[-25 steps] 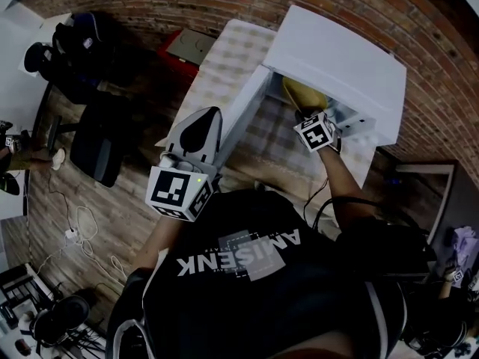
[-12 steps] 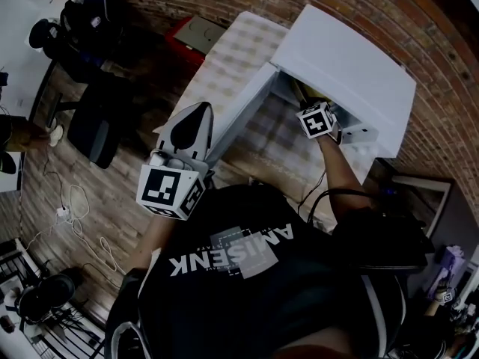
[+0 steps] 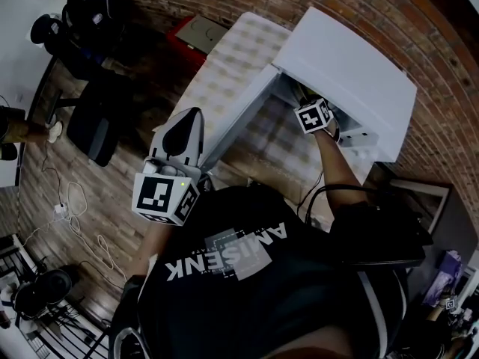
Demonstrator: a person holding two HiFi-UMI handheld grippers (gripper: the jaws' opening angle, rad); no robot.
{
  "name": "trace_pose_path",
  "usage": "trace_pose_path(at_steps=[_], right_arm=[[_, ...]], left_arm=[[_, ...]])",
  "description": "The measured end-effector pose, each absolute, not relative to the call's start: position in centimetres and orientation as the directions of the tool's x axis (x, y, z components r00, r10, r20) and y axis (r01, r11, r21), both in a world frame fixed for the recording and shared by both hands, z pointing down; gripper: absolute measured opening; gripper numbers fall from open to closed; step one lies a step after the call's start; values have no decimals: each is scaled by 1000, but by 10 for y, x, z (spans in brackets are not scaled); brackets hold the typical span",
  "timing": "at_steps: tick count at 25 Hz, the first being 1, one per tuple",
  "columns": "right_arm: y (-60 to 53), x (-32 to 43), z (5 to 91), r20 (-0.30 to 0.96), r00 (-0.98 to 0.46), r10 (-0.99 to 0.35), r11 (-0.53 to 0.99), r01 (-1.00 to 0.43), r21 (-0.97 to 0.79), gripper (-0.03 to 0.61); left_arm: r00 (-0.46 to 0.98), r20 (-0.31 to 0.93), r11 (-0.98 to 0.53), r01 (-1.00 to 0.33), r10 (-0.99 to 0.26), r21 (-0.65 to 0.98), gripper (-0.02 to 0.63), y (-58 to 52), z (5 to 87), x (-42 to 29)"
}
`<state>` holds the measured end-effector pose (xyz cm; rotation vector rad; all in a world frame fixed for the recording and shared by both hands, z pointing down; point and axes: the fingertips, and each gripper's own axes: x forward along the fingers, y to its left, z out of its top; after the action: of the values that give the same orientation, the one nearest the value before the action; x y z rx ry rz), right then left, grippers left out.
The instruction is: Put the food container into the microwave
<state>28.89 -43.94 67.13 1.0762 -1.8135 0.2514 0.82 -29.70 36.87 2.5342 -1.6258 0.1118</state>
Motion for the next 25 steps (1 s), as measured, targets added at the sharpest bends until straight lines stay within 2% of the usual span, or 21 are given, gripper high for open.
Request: trace_pose_path(at_steps=[8,11,12,25], right_arm=[[-443,292,669,810,-80,-580,555,-767,322,64],[-444,293,668,803,-63,-592,539,-772,337,162],[-444,293,667,798,-59,-599,531,-775,342,167],[-403,283,630,759,-12,-651,423,-836,350,169]], left_arm=[[421,128,-415,-907,-898,71,12,-287,366,-5],[428,121,-422,-904,-896,69,12,-285,364,-12],[430,120,-424,-903,-895,69,12,-285,363,-14],[515,83,-509,-857,-853,83,12,-284,356,-35]])
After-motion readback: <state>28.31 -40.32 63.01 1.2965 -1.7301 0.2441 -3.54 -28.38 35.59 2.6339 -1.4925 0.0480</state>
